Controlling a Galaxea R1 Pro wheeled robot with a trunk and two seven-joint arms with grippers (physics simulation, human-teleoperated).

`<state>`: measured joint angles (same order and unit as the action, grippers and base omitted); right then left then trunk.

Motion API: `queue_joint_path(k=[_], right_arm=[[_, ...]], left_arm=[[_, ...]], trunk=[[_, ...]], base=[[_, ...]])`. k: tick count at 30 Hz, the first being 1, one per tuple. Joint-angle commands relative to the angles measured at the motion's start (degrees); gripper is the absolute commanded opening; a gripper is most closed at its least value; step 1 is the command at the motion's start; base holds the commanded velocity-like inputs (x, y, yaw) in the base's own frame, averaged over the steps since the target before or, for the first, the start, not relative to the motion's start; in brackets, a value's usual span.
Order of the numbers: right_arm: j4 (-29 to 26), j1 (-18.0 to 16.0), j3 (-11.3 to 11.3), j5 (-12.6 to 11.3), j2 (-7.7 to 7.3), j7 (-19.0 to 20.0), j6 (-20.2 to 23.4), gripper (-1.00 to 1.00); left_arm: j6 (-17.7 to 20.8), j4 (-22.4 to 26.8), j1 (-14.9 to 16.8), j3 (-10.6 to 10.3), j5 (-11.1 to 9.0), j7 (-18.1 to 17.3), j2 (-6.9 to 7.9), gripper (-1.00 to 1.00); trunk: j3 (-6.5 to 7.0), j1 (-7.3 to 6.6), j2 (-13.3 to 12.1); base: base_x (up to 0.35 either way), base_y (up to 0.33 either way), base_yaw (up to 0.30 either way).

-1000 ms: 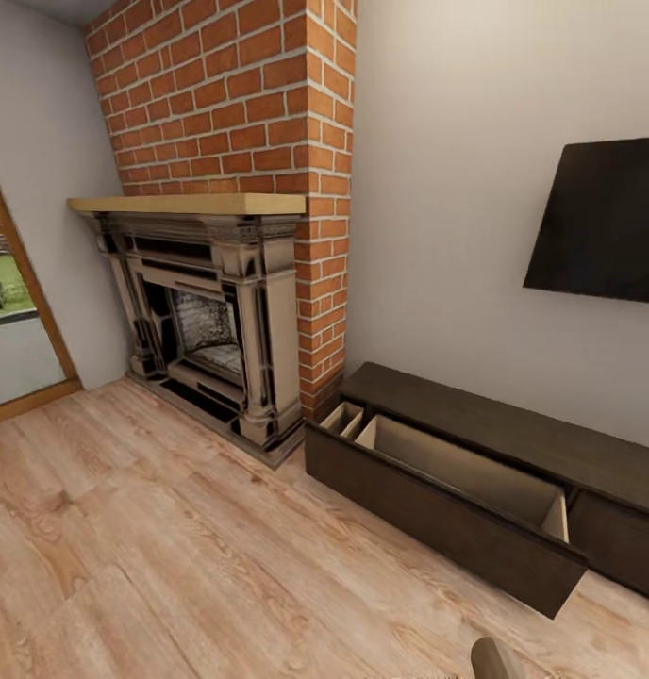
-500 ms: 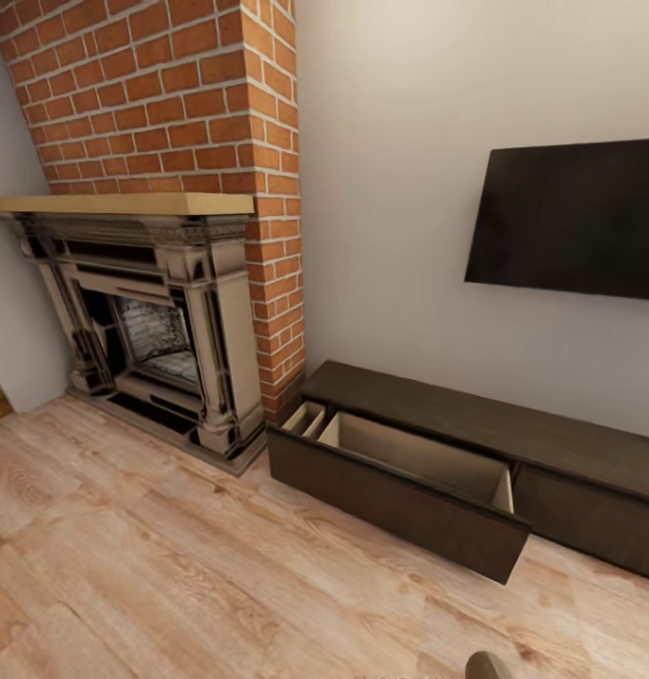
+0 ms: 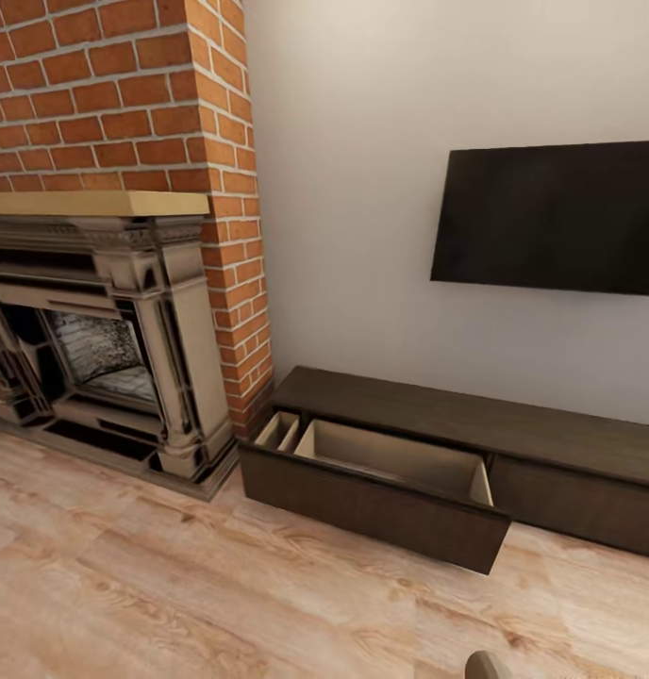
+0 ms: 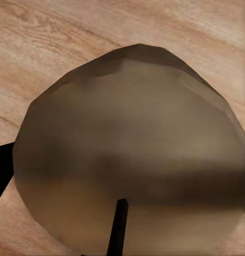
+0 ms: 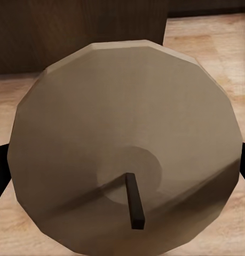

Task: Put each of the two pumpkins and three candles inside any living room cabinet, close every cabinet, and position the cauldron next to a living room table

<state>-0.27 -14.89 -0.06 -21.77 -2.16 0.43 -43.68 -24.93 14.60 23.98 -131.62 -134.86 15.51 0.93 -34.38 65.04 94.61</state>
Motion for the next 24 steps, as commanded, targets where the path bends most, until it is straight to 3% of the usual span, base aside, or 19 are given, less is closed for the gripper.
queue_joint_path(k=[1,13,21,24], right_arm=[[0.04,-0.05,0.01,-0.11,-0.01,0.01,-0.18,-1.0],[0.0,-0.05,-0.1,-0.11,-0.02,-0.07,-0.36,-1.0],[0.07,-0.05,-0.05,-0.11,-0.03,-0.16,-0.28,-1.0],[-0.13,-0.05,-0.1,-0.11,-0.03,-0.18,-0.33,-1.0]], left_arm=[[-0.33,0.25,0.1,-0.45,-0.14,0.4,0.04,-1.0],[-0.22,0.28,0.1,-0.48,-0.14,0.4,-0.13,-1.0],[-0.16,0.34,0.1,-0.48,-0.14,0.4,-0.39,-1.0],[-0.34,0.31,0.1,-0.42,-0.14,0.38,-1.64,-1.0]], trunk=[[-0.06,0.02,0.03],[-0.06,0.02,0.03],[-0.06,0.02,0.03],[-0.06,0.02,0.03]], base=[[0.268,0.235,-0.3],[0.269,0.236,-0.292],[0.171,0.114,-0.047],[0.01,0.004,-0.001]])
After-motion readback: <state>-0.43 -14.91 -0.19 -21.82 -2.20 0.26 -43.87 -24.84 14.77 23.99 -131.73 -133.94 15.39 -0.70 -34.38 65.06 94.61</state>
